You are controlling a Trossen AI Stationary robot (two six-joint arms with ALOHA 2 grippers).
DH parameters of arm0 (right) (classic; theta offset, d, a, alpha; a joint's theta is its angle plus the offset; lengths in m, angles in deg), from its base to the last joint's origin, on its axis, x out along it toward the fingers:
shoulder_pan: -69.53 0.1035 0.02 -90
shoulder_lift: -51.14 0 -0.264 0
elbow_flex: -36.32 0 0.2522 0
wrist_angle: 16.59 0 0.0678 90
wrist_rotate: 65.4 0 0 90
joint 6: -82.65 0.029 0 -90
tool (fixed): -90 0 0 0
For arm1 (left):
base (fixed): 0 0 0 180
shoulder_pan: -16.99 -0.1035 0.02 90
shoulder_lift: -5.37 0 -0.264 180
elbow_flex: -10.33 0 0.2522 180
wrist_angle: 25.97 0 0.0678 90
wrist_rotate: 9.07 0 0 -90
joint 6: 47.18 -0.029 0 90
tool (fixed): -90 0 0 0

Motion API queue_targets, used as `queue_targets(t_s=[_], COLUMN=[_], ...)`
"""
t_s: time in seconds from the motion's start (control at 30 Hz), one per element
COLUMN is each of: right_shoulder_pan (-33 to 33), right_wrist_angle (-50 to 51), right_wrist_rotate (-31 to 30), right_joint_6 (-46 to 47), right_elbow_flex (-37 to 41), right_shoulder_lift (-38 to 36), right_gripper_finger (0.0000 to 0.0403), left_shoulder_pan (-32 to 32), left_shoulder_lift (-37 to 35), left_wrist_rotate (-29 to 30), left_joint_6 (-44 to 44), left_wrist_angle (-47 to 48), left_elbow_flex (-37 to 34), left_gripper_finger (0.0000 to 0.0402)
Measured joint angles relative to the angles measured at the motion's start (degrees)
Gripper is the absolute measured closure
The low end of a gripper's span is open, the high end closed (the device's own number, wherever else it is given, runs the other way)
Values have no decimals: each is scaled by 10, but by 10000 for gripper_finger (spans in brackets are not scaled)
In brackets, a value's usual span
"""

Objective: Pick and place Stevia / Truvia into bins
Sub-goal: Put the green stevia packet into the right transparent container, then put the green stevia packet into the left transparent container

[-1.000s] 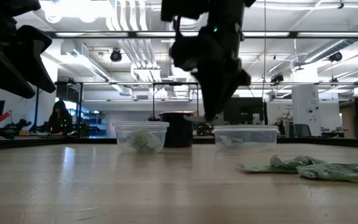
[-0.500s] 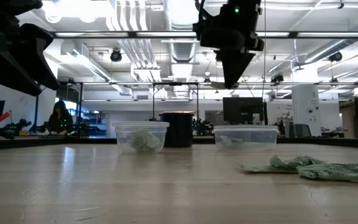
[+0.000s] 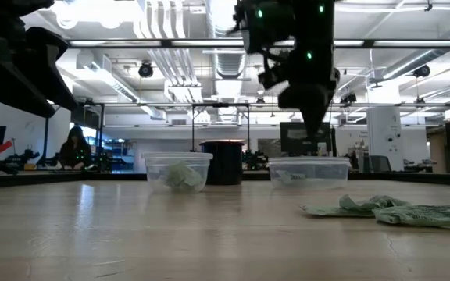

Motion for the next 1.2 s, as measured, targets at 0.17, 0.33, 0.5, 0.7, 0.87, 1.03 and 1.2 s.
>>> queue_targets(t_s=[0.17,0.33,0.5,0.7,0.87,1.03,1.2], right_shoulder_pan=[-19,-25,-25,-25,-24,-14,37], right_wrist_angle=[-15,-33,-45,-44,-44,-42,-43], right_wrist_rotate=[4,6,6,6,2,-17,-94], right_joint_6=[-8,-25,-37,-37,-37,-37,-27], right_elbow_flex=[39,56,57,57,57,57,57], right_shoulder_lift=[0,0,0,0,-2,-15,-56], right_gripper_finger=[364,363,339,295,274,264,259], left_shoulder_pan=[0,-1,-4,-7,-8,-8,-6], left_shoulder_lift=[0,0,0,0,0,0,1], left_wrist_rotate=[12,16,16,16,16,-36,-145], left_joint_6=[-3,-4,-4,-4,-7,-22,-17], left_wrist_angle=[0,0,0,0,0,-16,-16], left_elbow_flex=[0,1,5,9,14,18,31], left_gripper_finger=[194,194,194,194,194,194,194])
